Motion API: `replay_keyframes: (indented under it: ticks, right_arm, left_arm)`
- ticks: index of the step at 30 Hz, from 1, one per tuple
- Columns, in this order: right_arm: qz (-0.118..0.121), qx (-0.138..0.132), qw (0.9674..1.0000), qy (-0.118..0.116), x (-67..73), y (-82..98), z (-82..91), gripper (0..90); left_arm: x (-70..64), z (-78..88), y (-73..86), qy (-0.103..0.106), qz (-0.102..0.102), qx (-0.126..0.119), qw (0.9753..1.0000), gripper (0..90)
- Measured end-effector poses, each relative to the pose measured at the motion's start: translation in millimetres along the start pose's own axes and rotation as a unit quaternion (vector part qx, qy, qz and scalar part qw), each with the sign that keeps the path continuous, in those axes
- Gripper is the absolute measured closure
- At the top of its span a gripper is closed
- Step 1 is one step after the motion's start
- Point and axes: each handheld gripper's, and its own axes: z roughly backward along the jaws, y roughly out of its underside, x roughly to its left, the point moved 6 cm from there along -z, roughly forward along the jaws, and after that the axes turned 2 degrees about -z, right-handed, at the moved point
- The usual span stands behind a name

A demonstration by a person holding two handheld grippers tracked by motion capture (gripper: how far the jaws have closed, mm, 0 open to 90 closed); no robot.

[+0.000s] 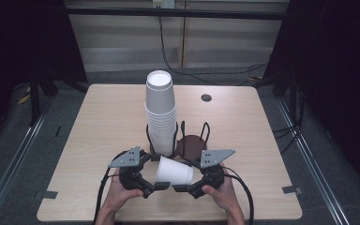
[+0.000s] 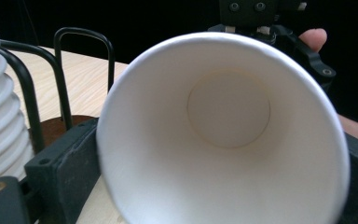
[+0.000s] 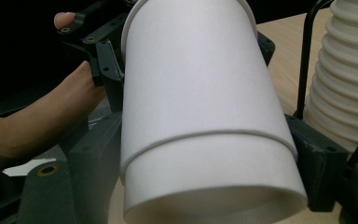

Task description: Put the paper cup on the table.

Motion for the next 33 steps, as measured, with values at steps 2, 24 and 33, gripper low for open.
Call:
replay_keyframes:
  ticks: [2, 24, 33]
  right_arm:
    - [0.001, 0.003, 1.0000, -0.003, -0.3, 0.7, -1.0, 22.1]
    - [0.002, -0.005, 0.9998, -0.019, 0.1, 6.3, -2.1, 19.9]
    - [-0.003, -0.047, 0.9988, 0.011, -2.3, 10.6, 10.6, 13.0]
  left_arm:
    - [-0.4, -2.0, 0.5, -0.002, 0.000, 0.004, 1.0000, 4.2]
    - [-3.7, 4.4, -3.6, 0.018, 0.010, 0.007, 0.9998, 10.0]
    - [-2.7, 13.1, -7.6, -0.006, 0.010, 0.003, 0.9999, 9.8]
